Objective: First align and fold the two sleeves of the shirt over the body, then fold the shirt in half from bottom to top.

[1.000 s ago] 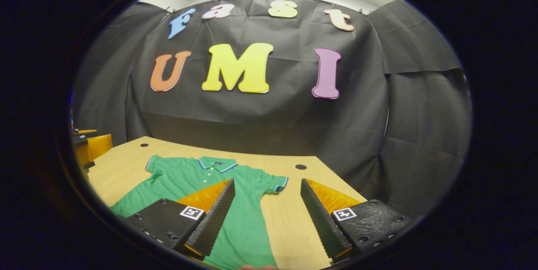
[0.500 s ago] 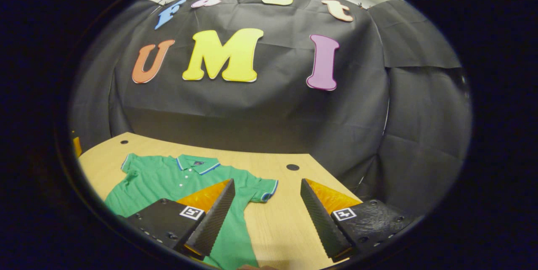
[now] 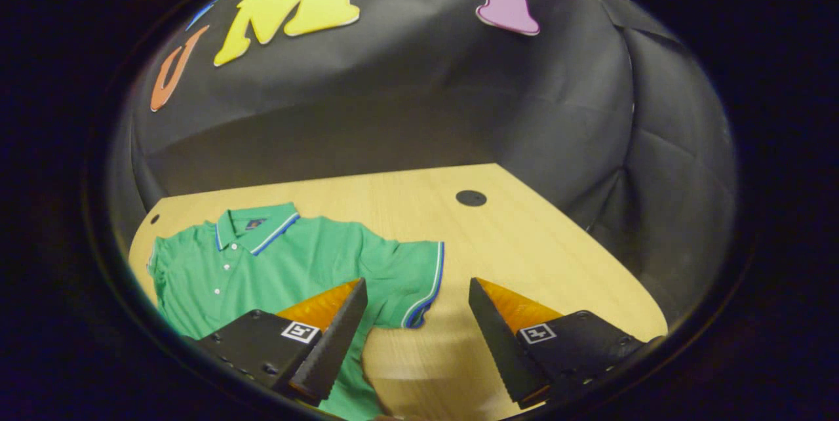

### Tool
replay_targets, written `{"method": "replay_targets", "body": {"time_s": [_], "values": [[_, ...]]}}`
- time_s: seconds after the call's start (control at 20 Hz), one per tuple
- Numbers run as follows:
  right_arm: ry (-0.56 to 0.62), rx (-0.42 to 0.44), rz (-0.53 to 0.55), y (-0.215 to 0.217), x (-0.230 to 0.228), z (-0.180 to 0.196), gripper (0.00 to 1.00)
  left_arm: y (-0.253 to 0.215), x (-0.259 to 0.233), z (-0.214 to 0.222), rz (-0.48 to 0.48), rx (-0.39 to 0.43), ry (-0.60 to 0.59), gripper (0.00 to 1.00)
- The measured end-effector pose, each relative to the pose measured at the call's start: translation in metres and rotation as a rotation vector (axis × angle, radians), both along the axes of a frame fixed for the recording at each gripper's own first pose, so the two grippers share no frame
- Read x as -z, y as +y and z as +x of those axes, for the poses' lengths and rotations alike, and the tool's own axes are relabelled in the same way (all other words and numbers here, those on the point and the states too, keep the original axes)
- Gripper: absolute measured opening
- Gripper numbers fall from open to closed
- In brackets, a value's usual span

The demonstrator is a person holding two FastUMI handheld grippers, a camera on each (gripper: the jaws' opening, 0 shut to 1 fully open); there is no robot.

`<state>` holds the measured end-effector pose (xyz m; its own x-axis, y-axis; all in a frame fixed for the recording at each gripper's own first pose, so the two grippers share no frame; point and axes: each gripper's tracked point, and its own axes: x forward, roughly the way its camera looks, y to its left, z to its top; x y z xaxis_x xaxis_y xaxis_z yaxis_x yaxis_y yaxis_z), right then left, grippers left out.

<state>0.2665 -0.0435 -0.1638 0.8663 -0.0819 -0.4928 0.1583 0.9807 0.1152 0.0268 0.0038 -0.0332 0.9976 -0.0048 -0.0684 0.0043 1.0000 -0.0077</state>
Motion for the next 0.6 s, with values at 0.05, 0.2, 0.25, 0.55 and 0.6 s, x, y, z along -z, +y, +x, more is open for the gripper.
{"method": "replay_targets", "body": {"time_s": [0.05, 0.2, 0.25, 0.55, 0.6], "values": [[0.027, 0.0, 0.021, 0.002, 0.008, 0.003, 0.95, 0.0, 0.002, 0.001, -0.002, 0.0, 0.008, 1.0], [0.055, -0.008, 0.068, 0.006, 0.017, 0.009, 0.91, 0.0, 0.007, 0.004, -0.011, 0.004, 0.023, 1.0], [0.054, -0.021, 0.064, 0.008, 0.018, 0.012, 0.84, -0.001, 0.008, 0.005, -0.009, 0.007, 0.025, 1.0], [0.064, -0.084, 0.005, 0.016, 0.024, 0.014, 0.27, -0.005, 0.015, 0.008, -0.005, 0.016, 0.038, 1.0], [0.062, -0.092, -0.016, 0.016, 0.022, 0.017, 0.15, -0.004, 0.016, 0.008, -0.006, 0.019, 0.041, 1.0]]}}
